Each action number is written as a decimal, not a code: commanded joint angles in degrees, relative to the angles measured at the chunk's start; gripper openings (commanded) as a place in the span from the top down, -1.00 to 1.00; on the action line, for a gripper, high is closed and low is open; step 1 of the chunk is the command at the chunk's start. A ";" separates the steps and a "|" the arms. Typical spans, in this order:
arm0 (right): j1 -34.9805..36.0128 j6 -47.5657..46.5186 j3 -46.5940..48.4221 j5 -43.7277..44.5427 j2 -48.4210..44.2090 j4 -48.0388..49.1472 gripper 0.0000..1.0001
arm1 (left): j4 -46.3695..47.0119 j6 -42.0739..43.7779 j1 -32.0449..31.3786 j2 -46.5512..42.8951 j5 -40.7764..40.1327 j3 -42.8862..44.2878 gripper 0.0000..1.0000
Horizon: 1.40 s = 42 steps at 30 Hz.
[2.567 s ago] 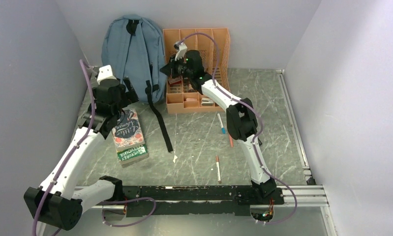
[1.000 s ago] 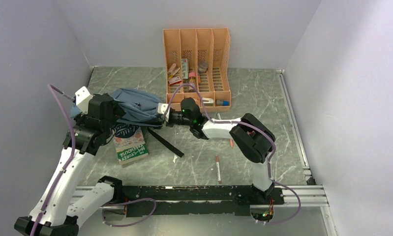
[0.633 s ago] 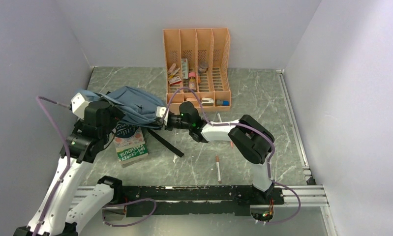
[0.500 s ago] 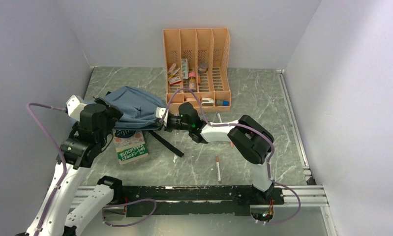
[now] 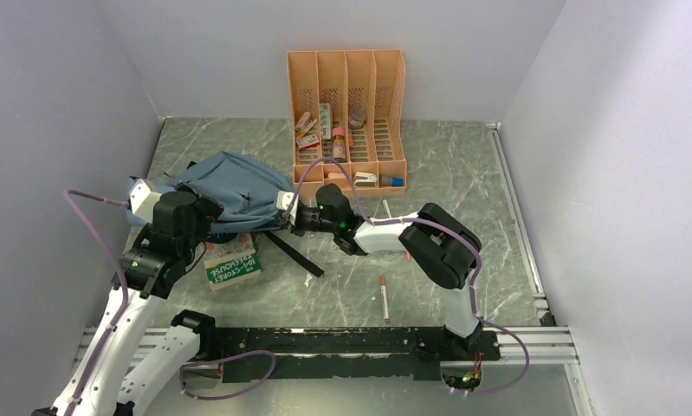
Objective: Pack the student bag
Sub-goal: Pick up the student bag at the center of the board.
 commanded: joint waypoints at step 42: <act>-5.16 50.06 5.09 21.12 -10.65 -22.37 -0.16 | 21.73 30.70 4.43 13.25 12.14 1.08 0.79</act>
